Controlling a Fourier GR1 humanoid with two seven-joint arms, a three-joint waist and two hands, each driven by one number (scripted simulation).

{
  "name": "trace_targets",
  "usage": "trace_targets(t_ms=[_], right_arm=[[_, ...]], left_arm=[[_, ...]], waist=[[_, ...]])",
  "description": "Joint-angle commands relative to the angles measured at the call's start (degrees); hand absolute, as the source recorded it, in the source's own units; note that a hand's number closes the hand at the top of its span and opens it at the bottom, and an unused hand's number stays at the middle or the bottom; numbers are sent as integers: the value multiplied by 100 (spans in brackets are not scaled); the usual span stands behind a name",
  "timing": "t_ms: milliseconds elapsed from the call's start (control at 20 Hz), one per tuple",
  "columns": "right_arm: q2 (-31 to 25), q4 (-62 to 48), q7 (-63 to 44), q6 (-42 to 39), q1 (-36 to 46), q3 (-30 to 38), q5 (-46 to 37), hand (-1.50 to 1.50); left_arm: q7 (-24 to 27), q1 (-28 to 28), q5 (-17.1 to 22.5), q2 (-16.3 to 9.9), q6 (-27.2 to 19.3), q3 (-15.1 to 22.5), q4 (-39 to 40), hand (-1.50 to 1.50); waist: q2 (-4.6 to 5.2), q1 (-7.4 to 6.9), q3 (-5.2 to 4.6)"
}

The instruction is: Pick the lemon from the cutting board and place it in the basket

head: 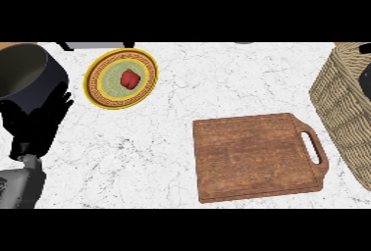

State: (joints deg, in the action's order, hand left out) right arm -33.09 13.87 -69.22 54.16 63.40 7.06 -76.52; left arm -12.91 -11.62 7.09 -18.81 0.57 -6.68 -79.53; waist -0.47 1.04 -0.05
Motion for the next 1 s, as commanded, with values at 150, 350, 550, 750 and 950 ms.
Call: trace_targets(t_ms=[150, 350, 550, 750, 950], right_arm=[[-2, 936, -497, 379, -536, 146, 83, -150], [-260, 1227, -911, 893, -471, 407, -182, -150], [-454, 1776, -842, 1458, -594, 880, -210, -150], [-311, 2479, -518, 1534, -1076, 1337, 52, -150], [168, 3218, -354, 1401, -1768, 1561, 313, -150]], left_arm=[[-29, 237, -97, 98, -52, 48, -206, 0], [-60, 81, -67, 133, -73, 27, -129, 0], [189, 263, -114, 188, -124, -28, 14, 0], [150, 470, -28, 6, -19, -208, 90, 0], [252, 608, -29, -24, -43, -302, 91, 0]], waist=[[-20, -1, -1], [-35, 76, -7], [-56, 194, -18], [-183, 434, -23], [-224, 547, -21]])
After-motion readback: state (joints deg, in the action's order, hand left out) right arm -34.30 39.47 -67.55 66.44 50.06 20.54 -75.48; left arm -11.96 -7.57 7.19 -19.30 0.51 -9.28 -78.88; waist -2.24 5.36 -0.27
